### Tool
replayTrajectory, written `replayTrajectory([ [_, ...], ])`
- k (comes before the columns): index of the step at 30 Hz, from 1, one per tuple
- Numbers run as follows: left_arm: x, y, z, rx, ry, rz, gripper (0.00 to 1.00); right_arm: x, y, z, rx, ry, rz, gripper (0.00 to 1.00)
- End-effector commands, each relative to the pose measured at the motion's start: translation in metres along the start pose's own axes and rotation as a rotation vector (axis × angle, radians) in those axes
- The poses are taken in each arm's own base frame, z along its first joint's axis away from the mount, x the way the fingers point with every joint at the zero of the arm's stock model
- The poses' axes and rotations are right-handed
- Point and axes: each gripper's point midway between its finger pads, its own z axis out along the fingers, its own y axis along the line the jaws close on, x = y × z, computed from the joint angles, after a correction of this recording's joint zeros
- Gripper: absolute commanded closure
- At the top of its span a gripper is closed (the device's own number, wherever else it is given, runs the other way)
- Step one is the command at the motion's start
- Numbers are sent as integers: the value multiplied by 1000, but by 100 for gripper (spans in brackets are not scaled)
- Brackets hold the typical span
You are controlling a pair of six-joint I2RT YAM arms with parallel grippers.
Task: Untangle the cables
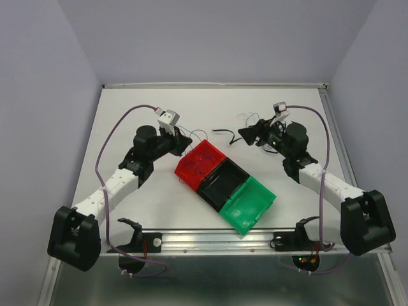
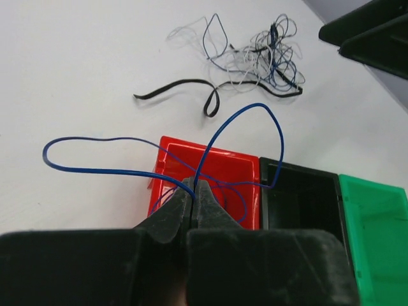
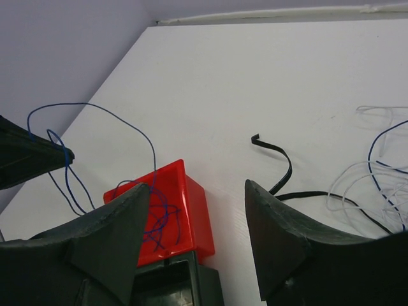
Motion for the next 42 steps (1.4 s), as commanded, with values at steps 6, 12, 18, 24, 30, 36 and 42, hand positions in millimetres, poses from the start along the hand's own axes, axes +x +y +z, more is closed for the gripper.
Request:
replayTrajectory([
  [6, 55, 5, 10, 124, 282, 173, 100, -6, 5, 2, -21, -30, -13, 34],
  [12, 52, -3, 12, 133, 285, 236, 100, 4, 16, 8, -93, 21, -13, 35],
  [18, 78, -20, 22, 201, 416, 335, 100, 18, 23, 31, -162, 92, -24, 35],
  [24, 86, 0, 26, 116, 495, 372, 100, 24, 13, 47, -129, 101, -10, 36],
  [30, 88, 29, 22, -15, 556, 453, 100, 24, 14, 46, -134, 94, -12, 36],
  [36, 106, 33, 25, -44, 602, 529, 100, 23, 15, 47, -137, 92, -3, 36],
  [42, 121, 25, 36, -90, 614, 602, 100, 23, 12, 47, -122, 84, -1, 36],
])
